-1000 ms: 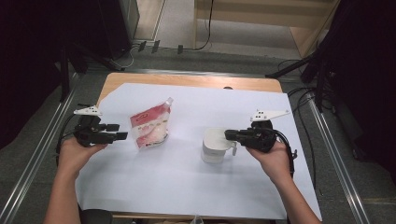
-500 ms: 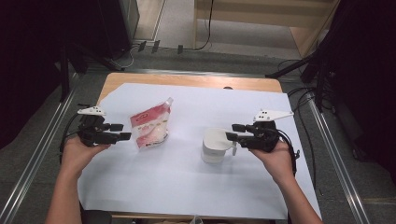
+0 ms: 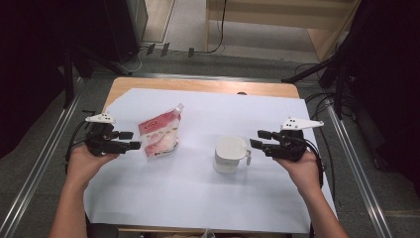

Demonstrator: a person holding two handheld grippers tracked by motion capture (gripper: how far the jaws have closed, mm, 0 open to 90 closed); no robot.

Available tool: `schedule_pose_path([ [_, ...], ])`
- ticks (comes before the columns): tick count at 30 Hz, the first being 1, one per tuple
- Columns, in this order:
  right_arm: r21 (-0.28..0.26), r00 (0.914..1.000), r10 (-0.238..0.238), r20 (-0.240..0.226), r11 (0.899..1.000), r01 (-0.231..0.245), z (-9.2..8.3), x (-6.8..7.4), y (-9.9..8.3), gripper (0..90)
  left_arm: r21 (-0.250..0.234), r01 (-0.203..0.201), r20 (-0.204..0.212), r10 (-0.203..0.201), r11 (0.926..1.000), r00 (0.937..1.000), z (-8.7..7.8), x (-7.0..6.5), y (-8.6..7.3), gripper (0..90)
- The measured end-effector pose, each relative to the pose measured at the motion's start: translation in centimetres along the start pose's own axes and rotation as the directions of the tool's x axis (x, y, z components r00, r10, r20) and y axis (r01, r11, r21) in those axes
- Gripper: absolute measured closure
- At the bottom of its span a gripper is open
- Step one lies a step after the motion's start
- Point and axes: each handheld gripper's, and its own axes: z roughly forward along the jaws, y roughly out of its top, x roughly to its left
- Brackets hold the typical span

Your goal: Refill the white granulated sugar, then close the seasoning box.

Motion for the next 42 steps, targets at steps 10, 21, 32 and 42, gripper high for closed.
schedule_pose_path([
  [10,-0.016,0.9985,0.022,0.049,1.0,-0.021,-1.9,-1.4,-1.1,48.4,-0.003,0.006,0.001,-0.006,1.0,1.0,-0.1,0.0,-0.1,39.4],
  [21,-0.002,0.9931,0.049,0.106,0.999,-0.05,-2.3,-3.1,-2.5,44.5,-0.014,0.01,0.005,-0.01,0.9999,0.9999,-0.2,0.0,-0.2,39.4],
  [32,0.011,0.9881,0.074,0.135,0.997,-0.076,-2.4,-4.6,-3.4,40.9,-0.007,0.005,0.004,-0.005,1.0,1.0,-0.2,0.0,-0.2,39.3],
  [42,0.008,0.9832,0.095,0.156,0.995,-0.097,-2.6,-4.9,-3.6,39.6,0.003,0.009,0.007,-0.009,1.0,0.9999,-0.2,0.1,-0.3,38.8],
])
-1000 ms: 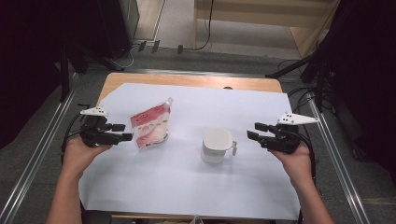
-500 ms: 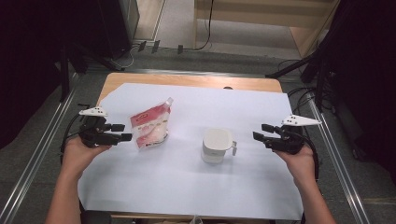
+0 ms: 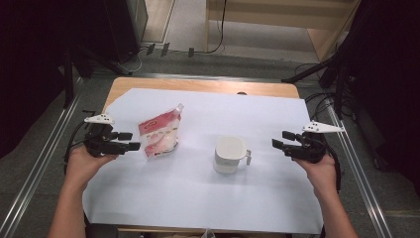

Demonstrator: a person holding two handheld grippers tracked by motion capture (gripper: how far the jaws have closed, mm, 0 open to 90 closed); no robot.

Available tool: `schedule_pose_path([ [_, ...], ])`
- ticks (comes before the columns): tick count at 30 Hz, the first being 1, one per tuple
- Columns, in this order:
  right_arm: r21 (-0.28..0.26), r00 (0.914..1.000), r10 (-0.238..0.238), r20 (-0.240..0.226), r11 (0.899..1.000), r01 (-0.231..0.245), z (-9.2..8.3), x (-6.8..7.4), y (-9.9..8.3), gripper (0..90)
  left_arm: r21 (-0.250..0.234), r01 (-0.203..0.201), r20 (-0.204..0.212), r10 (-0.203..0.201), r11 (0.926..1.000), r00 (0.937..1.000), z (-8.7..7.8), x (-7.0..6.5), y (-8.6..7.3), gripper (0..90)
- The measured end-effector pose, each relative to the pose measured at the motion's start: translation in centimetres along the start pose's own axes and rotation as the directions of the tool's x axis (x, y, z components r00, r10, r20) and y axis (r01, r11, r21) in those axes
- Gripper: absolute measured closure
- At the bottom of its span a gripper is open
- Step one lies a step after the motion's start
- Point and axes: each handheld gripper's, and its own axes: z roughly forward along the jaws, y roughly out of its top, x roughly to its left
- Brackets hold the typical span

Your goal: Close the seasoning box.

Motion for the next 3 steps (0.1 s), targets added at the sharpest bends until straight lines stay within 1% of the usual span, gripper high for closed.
schedule_pose_path([
  [3,0.001,1.0,0.003,0.0,1.0,-0.003,0.06,0.08,-0.01,39.6,-0.007,0.002,-0.005,-0.002,1.0,1.0,-0.03,0.03,0.0,38.8],
])
